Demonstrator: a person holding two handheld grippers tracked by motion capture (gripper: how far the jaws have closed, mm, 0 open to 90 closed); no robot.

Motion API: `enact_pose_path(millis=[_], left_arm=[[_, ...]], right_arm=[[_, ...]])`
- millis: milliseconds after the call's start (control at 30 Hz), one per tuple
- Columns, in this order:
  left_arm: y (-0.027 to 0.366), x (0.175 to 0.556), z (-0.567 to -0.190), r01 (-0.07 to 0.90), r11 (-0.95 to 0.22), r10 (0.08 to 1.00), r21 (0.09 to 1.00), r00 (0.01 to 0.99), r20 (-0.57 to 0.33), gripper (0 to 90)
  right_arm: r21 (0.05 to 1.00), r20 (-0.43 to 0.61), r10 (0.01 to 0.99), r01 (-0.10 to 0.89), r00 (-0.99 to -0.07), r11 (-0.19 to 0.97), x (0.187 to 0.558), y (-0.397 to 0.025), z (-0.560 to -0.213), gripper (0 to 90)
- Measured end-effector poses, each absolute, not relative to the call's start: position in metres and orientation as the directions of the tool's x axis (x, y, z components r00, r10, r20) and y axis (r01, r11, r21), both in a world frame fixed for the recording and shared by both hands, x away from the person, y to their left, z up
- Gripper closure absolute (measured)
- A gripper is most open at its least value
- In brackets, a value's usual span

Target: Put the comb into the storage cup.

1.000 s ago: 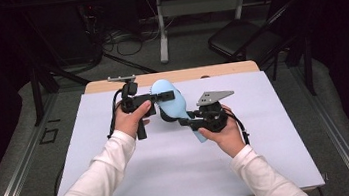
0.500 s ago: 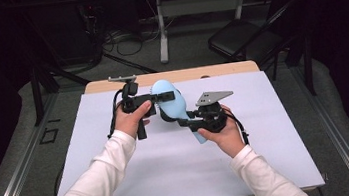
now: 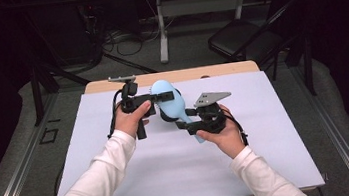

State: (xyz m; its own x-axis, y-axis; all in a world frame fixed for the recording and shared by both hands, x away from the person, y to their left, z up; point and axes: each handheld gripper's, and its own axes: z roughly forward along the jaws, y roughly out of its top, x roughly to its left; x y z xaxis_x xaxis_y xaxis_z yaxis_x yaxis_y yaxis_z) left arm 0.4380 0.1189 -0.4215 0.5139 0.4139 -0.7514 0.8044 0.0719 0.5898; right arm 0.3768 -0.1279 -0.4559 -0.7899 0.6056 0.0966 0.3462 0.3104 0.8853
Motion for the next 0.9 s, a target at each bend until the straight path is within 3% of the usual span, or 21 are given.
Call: enact_pose_path(millis=[300, 400, 467, 567, 667, 900], left_arm=[[0.1197, 0.4381, -0.4212, 0.802, 0.078, 0.419, 0.592, 0.512, -0.75, 50.4], [0.1202, 0.4383, -0.421, 0.8, 0.078, 0.418, 0.595, 0.516, -0.748, 50.4], [0.1204, 0.4383, -0.421, 0.799, 0.078, 0.42, 0.596, 0.516, -0.747, 50.4], [0.1203, 0.4382, -0.4209, 0.8, 0.078, 0.423, 0.595, 0.514, -0.746, 50.4], [0.1207, 0.4383, -0.4209, 0.8, 0.081, 0.422, 0.594, 0.512, -0.748, 50.3], [0.1211, 0.4383, -0.4206, 0.801, 0.081, 0.424, 0.594, 0.511, -0.748, 50.4]], right_arm=[[0.892, 0.089, 0.616, 0.338, -0.783, 0.301, 0.3772, -0.1285, -0.4558, 33.5], [0.886, 0.08, 0.629, 0.345, -0.773, 0.311, 0.3766, -0.1277, -0.456, 26.4], [0.882, 0.083, 0.64, 0.355, -0.764, 0.309, 0.3765, -0.1271, -0.4568, 16.4], [0.876, 0.082, 0.654, 0.367, -0.752, 0.313, 0.3766, -0.1264, -0.4577, 13.3], [0.874, 0.088, 0.666, 0.378, -0.741, 0.305, 0.3762, -0.1264, -0.4574, 3.7], [0.876, 0.099, 0.677, 0.386, -0.73, 0.288, 0.3754, -0.1278, -0.4559, 0.0]])
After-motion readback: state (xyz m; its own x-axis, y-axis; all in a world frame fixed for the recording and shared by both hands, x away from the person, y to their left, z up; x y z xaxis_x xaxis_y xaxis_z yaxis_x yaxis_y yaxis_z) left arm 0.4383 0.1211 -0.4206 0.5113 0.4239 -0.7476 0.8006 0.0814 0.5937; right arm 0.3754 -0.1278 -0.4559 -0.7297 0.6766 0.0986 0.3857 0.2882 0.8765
